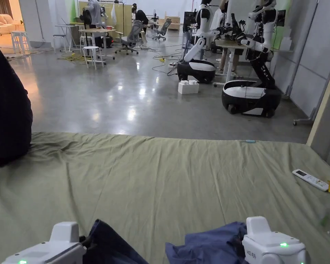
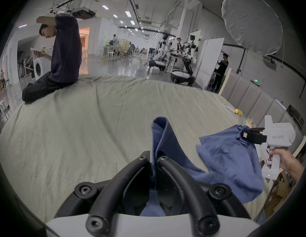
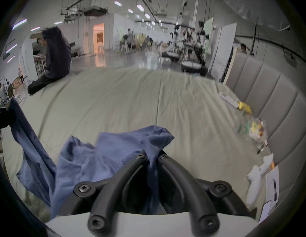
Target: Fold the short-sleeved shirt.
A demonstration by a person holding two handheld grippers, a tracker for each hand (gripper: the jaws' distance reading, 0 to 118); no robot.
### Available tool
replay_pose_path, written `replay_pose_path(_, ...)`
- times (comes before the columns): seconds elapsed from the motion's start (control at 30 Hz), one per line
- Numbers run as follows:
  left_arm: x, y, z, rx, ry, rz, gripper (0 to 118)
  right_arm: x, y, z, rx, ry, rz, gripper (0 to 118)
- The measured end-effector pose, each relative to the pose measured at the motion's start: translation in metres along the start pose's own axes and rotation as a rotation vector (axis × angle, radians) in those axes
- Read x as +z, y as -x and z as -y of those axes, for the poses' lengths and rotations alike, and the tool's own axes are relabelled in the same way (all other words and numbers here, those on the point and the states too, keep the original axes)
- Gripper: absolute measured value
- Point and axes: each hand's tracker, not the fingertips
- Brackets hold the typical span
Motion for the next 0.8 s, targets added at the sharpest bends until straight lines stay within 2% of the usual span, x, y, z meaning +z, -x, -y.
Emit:
replay_pose_path(0.2,0.033,-0.002,-0.041,-0.016,-0.1,0.005,6,0.069,-0.011,-0.037,-0.016,-0.197,0.035,7)
replay_pose_path(0.47,0.082,0.013,-0.106,-0.035,-0.251,-0.024,6,0.146,-0.013,-0.107,0.045,-0.4,0.109,7)
replay_pose_path(0.8,0.145,0.037,-0.182,-0.006,-0.41,-0.077,6,0.197,-0.052,-0.171,-0.016,-0.5,0.198,7)
